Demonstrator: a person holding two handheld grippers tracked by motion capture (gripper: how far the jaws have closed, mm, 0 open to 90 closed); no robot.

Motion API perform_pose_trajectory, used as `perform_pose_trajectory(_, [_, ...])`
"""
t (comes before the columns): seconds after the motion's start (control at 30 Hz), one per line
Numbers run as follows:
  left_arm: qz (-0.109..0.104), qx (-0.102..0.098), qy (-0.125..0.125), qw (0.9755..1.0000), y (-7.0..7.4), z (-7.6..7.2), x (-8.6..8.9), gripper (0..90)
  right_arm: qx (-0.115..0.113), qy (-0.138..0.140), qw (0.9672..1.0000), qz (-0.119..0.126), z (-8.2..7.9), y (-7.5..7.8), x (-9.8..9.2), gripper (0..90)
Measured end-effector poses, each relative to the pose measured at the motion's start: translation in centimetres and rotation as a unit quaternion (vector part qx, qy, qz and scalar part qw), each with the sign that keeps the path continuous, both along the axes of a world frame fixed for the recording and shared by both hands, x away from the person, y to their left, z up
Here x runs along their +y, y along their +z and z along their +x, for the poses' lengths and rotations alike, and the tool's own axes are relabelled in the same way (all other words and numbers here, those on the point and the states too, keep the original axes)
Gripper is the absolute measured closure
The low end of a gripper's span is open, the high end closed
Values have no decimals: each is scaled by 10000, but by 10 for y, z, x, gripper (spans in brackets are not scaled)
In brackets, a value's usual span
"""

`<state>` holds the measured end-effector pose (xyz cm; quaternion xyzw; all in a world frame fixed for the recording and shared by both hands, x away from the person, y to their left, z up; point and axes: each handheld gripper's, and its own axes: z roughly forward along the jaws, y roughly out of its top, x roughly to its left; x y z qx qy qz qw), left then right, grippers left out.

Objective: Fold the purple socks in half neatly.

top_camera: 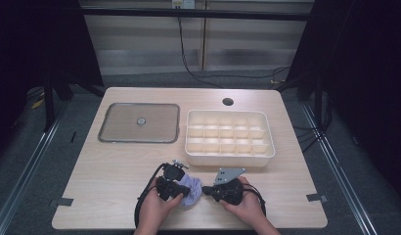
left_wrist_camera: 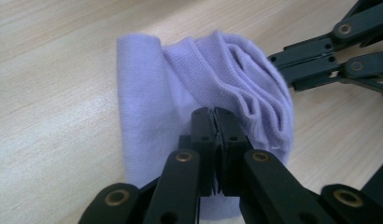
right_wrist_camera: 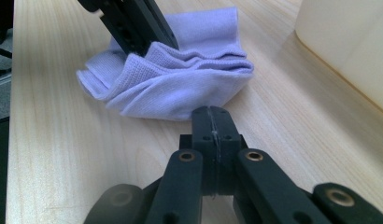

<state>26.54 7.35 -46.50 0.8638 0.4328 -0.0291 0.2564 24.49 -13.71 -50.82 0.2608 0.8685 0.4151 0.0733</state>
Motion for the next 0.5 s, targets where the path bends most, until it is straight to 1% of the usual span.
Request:
perform_pose_trajectory(0.1, [34, -10, -34, 10000, 4, -2, 2, 876, 6, -2, 10000, 6, 0, 0, 0, 900])
perform_pose_trajectory(0.23, [35, 8, -52, 10000, 4, -5, 2, 885, 1, 0, 10000, 0, 0, 0, 0, 900])
perform_pose_trajectory(0.27, [63, 38, -64, 10000, 2, -5, 1, 888, -3, -1, 10000, 2, 0, 0, 0, 900])
perform_pose_trajectory(0.3, [166, 24, -84, 9998, 0, -4, 1, 889, 3, -1, 10000, 5, 0, 0, 0, 900])
perform_pose_trajectory(0.33, [196, 43, -84, 9998, -3, -4, 1, 889, 0, -2, 10000, 3, 0, 0, 0, 900])
perform_pose_trajectory(0.37, [134, 75, -77, 9999, -5, -4, 2, 892, 3, -7, 10000, 1, 0, 0, 0, 900])
perform_pose_trajectory(0.43, [70, 78, -42, 9999, -4, -3, 3, 893, 3, -12, 10000, -4, -1, 0, 0, 900])
perform_pose_trajectory(0.5, [75, 56, -24, 10000, -3, -3, 4, 872, 2, -3, 10000, 2, 0, 0, 0, 900])
